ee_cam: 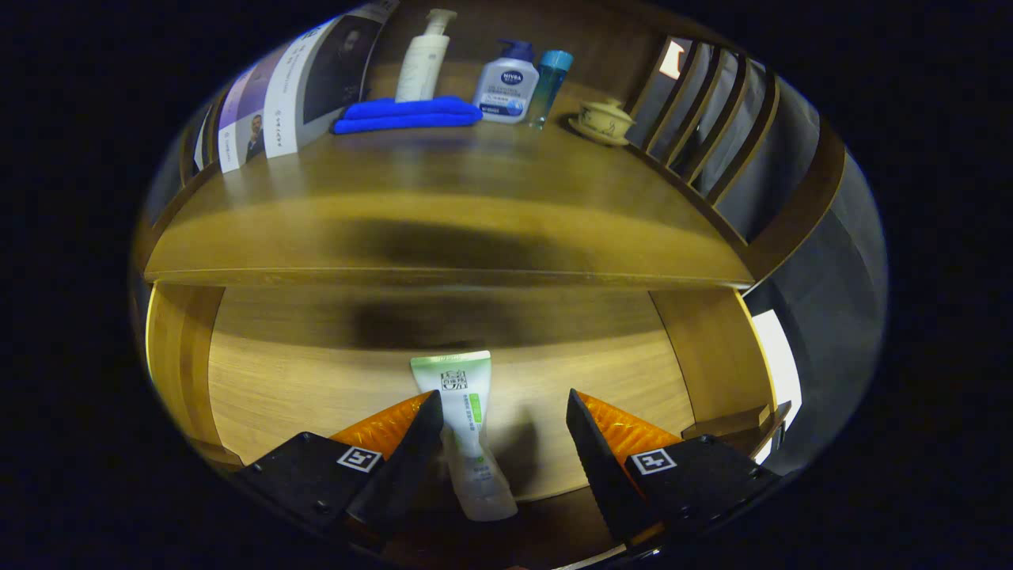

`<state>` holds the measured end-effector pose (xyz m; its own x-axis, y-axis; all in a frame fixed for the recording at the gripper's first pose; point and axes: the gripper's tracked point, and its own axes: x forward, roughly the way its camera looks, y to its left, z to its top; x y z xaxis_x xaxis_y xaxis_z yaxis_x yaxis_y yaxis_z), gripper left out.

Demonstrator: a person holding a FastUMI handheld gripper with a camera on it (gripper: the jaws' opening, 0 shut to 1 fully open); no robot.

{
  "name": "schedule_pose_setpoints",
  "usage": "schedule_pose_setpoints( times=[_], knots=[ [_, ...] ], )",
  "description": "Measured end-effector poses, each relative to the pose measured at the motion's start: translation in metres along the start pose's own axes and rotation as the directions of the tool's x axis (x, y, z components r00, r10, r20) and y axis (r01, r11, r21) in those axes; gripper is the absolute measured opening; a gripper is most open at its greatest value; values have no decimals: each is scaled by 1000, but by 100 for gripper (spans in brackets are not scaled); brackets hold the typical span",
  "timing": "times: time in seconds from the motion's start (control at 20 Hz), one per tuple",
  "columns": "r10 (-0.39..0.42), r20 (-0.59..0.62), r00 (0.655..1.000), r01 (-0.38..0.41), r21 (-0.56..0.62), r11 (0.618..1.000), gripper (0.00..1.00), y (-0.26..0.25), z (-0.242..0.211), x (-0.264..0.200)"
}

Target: Pull open the drawer, take out the items inside it, and place them on the countertop above the cabinet.

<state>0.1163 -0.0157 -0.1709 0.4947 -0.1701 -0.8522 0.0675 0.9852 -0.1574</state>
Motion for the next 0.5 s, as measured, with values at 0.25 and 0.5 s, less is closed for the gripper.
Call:
schedule_pose_setpoints(
  times=[0.25,0.5],
  knots=[
    [51,-91,995,-51,2,999,97,7,-12,9],
    [171,-119,978,-160,92,983,71,27,-18,19]
  ],
)
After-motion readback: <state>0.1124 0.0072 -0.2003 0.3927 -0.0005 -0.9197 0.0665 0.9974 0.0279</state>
